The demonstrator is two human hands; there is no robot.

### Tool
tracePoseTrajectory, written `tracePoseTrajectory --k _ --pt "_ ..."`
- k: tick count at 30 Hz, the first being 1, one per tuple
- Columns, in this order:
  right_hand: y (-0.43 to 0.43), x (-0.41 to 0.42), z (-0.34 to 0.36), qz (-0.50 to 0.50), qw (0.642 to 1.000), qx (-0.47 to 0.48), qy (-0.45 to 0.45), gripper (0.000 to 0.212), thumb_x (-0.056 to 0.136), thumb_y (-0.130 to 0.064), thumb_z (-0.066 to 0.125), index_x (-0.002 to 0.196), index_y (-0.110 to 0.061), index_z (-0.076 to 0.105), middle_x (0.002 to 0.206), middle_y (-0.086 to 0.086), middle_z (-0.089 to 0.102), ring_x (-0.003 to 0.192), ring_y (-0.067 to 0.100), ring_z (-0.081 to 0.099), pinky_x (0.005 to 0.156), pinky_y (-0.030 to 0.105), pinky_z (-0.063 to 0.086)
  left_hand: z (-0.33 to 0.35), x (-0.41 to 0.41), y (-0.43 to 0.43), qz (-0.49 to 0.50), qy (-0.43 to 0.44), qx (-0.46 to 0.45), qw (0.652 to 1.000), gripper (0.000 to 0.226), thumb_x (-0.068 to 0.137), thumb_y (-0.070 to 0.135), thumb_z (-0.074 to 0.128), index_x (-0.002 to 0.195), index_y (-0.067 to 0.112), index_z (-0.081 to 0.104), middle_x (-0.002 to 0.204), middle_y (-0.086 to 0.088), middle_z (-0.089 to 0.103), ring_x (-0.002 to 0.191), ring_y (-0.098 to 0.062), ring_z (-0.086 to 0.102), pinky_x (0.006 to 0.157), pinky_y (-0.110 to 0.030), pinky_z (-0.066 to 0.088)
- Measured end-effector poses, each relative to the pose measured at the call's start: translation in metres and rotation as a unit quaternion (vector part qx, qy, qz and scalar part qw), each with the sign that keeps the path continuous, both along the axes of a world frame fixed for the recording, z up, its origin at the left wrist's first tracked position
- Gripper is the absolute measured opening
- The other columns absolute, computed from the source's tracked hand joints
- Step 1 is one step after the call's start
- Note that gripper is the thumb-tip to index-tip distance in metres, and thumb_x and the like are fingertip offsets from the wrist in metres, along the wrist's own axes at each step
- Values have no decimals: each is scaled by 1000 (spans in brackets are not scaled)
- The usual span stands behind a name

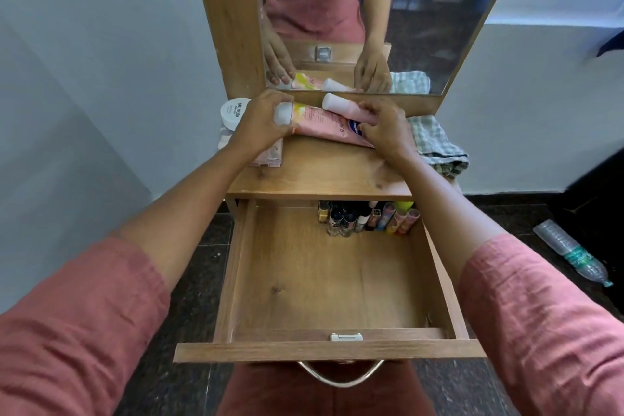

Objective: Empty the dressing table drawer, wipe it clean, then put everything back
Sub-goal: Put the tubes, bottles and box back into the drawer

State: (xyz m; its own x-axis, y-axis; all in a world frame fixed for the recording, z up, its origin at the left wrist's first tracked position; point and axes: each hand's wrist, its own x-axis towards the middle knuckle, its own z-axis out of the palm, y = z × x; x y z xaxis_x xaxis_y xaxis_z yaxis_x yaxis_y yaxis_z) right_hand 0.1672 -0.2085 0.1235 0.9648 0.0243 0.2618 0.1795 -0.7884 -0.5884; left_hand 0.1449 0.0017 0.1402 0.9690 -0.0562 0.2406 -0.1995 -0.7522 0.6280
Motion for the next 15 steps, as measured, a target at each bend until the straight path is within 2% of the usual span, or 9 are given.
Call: tracePoseTrajectory --k 4,8,11,15 --pt "-2 5 -4 2 1000 -27 5 44 79 -3 56 123 -10 55 127 7 56 116 25 52 92 36 43 1 5 0 4 22 23 999 56 76 11 70 128 10 49 137 -9 46 126 -22 42 99 -29 36" --pt "3 5 -3 1 995 -99 -15 39 82 -3 51 120 -8 55 124 11 56 109 32 54 87 41 43 2 6 -1 0 27 40 999 61 72 7 73 128 10 49 137 -10 46 126 -24 42 101 -30 35" --pt "8 5 -3 -9 989 -148 -23 33 85 -4 48 118 -5 55 122 12 55 104 34 56 81 40 43 3 6 -1 6 21 45 999 61 70 6 74 126 9 51 133 -11 50 123 -25 44 99 -31 36" --pt "13 2 -1 -19 991 -128 -18 33 84 -4 49 117 -6 55 122 13 55 103 33 56 81 39 43 4 2 2 7 20 35 999 60 68 8 77 123 8 55 127 -12 57 118 -24 50 96 -32 40"
